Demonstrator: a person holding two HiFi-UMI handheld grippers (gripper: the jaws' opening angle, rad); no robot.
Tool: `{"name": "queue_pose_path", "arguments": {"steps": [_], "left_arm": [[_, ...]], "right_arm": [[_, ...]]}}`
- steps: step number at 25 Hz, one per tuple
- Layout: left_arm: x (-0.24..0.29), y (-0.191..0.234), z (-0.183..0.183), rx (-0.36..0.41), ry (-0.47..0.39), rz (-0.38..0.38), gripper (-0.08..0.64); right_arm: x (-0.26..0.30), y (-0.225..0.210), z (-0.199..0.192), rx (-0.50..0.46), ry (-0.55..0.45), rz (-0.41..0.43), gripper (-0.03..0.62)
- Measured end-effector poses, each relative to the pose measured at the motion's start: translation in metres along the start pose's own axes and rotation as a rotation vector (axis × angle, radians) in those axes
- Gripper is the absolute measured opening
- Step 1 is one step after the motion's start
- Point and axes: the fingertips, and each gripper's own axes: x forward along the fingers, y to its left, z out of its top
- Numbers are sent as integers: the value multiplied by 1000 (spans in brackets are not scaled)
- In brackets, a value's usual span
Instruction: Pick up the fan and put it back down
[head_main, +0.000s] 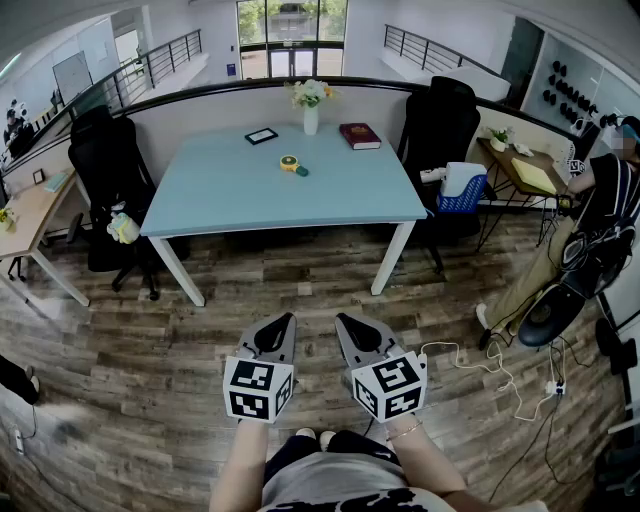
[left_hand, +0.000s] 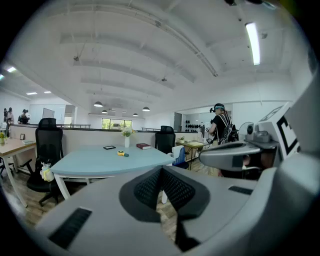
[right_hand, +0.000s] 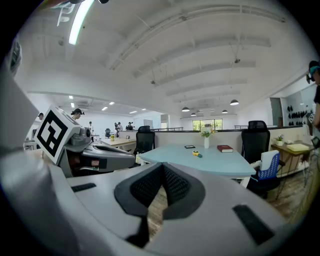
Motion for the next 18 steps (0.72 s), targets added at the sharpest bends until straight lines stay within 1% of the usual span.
{"name": "queue_pose_path", "arguments": {"steps": [11, 15, 18], "left_arm": [[4, 10, 0, -5, 6, 7, 11], [5, 10, 1, 34, 18, 1, 11], [4, 8, 2, 51, 11, -18, 11]], "right_arm": [[12, 5, 0, -15, 13, 24, 0], [17, 9, 2, -14, 7, 32, 2], [18, 14, 5, -11, -32, 48, 3]]}}
